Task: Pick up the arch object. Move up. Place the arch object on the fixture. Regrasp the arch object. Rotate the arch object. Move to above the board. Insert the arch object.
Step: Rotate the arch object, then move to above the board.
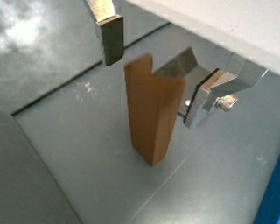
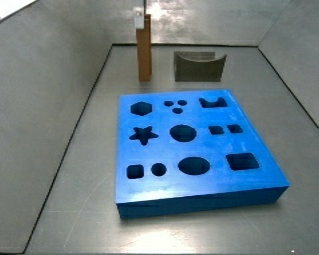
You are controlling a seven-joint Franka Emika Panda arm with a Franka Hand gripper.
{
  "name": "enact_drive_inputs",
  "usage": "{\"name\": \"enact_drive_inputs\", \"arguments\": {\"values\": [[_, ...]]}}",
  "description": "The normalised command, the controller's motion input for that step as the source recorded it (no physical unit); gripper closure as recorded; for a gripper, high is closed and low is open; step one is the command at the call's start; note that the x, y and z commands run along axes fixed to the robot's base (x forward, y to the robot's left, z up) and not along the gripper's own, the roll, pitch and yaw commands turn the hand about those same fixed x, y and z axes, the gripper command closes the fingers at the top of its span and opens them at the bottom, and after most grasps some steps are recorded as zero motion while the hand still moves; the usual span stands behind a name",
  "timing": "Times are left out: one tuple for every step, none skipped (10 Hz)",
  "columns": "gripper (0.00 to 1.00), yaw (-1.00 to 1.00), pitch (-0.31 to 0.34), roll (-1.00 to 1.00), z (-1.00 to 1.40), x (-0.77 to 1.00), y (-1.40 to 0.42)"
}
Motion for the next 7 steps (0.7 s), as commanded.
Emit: {"name": "enact_drive_inputs", "arguments": {"values": [[0.0, -0.05, -0.047, 0.01, -0.65, 0.01, 0.03], [0.0, -0.04, -0.043, 0.03, -0.46, 0.02, 0.02], [0.0, -0.03, -0.039, 0.05, -0.33, 0.02, 0.02], [0.0, -0.02, -0.04, 0.06, -0.22, 0.02, 0.02], [1.0, 0.0, -0.038, 0.08, 0.0, 0.0, 0.0], [1.0, -0.16, 0.102, -0.16, 1.0, 0.09, 0.04], [1.0, -0.16, 0.116, -0.16, 1.0, 0.08, 0.04]]}}
